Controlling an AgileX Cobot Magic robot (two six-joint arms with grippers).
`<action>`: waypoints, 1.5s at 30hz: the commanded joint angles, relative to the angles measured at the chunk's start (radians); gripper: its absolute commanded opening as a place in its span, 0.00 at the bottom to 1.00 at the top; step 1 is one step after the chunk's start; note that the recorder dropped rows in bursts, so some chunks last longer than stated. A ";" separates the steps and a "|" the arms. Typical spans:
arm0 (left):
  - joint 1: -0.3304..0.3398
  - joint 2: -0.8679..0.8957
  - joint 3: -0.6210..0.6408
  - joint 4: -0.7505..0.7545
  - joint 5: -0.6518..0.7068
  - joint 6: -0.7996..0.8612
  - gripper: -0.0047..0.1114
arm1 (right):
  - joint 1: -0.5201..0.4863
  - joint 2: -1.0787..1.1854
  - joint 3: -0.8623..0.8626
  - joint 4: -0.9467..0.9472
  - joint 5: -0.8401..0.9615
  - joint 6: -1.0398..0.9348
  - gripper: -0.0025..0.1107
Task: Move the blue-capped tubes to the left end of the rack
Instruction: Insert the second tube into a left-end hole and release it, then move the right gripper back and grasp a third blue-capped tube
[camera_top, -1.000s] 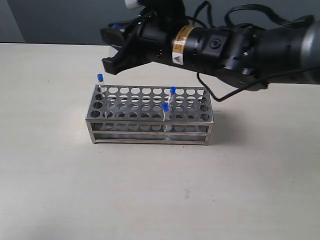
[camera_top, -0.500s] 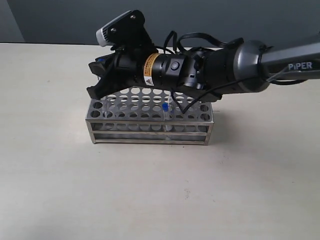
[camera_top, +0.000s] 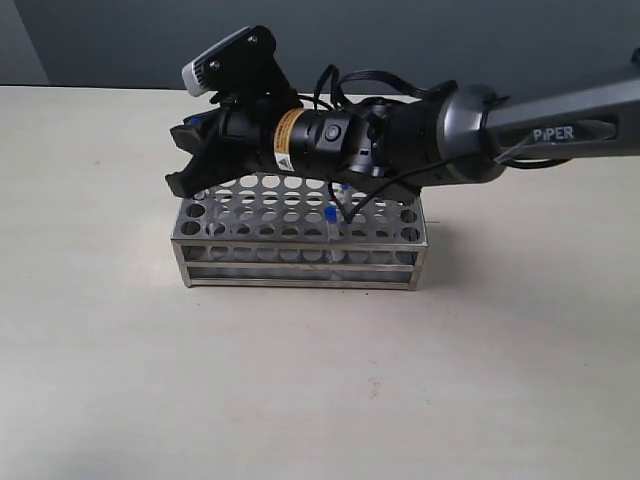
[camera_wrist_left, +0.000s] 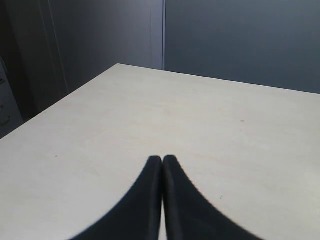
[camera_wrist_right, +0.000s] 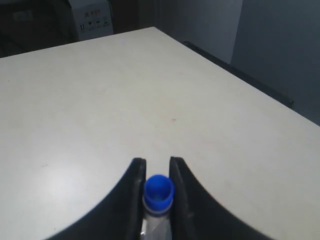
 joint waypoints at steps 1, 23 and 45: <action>0.001 -0.004 -0.001 -0.001 0.002 -0.002 0.05 | -0.001 0.037 -0.005 -0.005 0.003 -0.003 0.01; 0.001 -0.004 -0.001 0.001 0.002 -0.002 0.05 | -0.198 -0.366 0.325 0.039 0.185 0.013 0.34; 0.001 -0.004 -0.001 -0.002 0.002 -0.002 0.05 | -0.213 -0.200 0.423 0.118 0.058 -0.042 0.46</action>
